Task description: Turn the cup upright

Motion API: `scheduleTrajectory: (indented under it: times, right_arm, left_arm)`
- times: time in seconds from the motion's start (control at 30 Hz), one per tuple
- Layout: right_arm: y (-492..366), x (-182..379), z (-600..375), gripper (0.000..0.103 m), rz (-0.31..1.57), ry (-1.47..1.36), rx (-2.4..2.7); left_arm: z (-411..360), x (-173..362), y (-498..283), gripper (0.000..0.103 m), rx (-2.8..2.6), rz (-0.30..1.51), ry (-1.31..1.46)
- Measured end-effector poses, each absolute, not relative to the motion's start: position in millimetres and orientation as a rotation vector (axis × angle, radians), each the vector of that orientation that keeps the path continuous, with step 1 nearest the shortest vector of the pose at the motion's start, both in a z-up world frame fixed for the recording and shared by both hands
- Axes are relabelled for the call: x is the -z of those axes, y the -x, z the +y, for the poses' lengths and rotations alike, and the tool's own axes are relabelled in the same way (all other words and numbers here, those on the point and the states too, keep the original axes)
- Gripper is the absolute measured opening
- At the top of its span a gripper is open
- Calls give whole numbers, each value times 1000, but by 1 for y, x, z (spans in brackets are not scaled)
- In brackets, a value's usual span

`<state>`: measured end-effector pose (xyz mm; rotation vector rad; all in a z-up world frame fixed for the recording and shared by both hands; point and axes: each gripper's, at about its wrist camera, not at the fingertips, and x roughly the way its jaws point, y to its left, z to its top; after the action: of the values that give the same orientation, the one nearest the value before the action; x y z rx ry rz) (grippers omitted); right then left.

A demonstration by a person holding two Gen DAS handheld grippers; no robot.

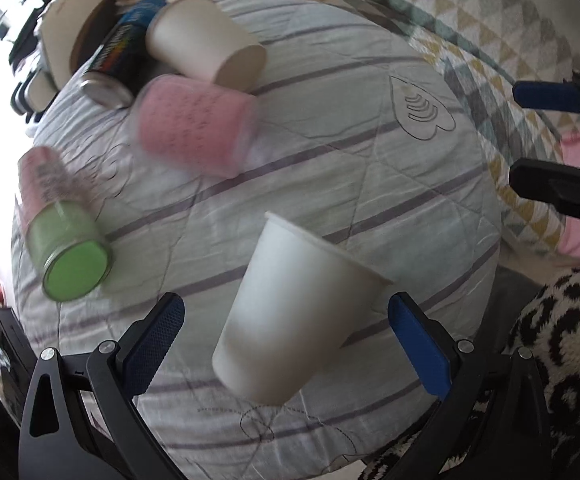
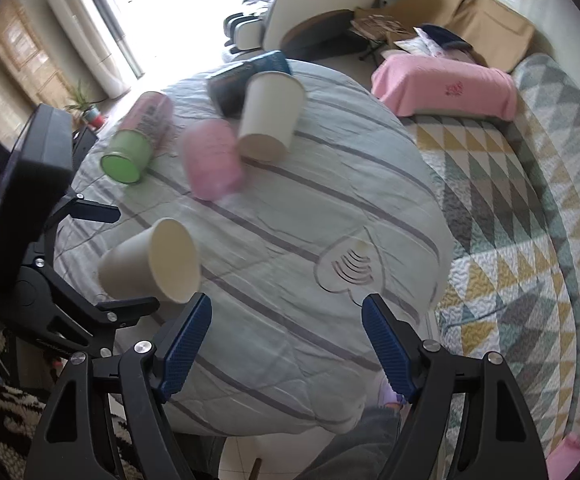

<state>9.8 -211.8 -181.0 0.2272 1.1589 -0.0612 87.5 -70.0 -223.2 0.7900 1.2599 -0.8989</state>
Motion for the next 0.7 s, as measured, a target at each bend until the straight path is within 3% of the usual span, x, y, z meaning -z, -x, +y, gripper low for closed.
scheduleTrajectory:
  times: [0.13,0.2,0.7]
  right_arm:
    - [-6,187,-224,79,1165,-251,107]
    - [-7,188,-227,79,1167,-257,115]
    - [-24,198,-230,79,1225,-232,53]
  left_arm:
    - [-80,237,-90,101,941,1336,-810]
    - [-83,243,-90,79,935,1373,-817]
    - [-34,222,-98,75,660,1484,-390]
